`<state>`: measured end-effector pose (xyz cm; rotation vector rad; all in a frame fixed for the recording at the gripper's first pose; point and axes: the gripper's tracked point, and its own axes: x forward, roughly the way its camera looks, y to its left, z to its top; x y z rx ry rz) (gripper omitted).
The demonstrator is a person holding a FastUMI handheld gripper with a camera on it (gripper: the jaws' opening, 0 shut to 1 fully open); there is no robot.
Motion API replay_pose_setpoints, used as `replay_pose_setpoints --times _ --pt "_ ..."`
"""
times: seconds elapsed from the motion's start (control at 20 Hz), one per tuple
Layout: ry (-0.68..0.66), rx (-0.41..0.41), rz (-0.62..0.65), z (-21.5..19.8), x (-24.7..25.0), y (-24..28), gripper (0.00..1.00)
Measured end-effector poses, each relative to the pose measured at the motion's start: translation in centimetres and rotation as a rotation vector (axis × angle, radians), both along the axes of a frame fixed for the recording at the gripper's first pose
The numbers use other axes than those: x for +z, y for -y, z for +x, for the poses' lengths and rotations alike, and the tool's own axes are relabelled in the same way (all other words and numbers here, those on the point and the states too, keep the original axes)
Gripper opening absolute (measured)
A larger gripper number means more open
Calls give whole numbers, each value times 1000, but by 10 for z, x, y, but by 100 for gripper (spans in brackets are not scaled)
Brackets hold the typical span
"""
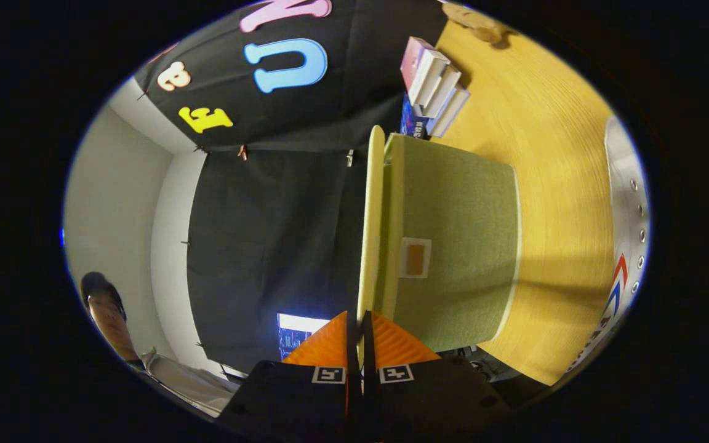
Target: Open the storage box then place both shoes into the box .Put the left shoe in first, then the right shoe, with the right side of both shoes facing outward in a uniform manner.
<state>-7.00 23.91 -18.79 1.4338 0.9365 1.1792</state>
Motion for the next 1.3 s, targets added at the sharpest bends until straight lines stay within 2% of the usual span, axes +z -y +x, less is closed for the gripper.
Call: replay_pose_setpoints --times 0.25,0.4,0.55,0.8,0.85,1.1,1.2,1.25,1.3 --pt "131 -27 -25 11 67 -17 5" --pt "227 -76 -75 28 103 -37 7" --pt "301 -66 -96 28 137 -70 8" --pt "324 -49 -95 37 168 -130 8" --pt "326 -40 -96 39 169 -139 13" --pt "345 -41 -119 45 171 -172 17" --pt "338 -41 -137 48 167 -178 25" --pt "338 -48 -143 51 165 -179 34" --pt "337 -54 -159 53 161 -179 35"
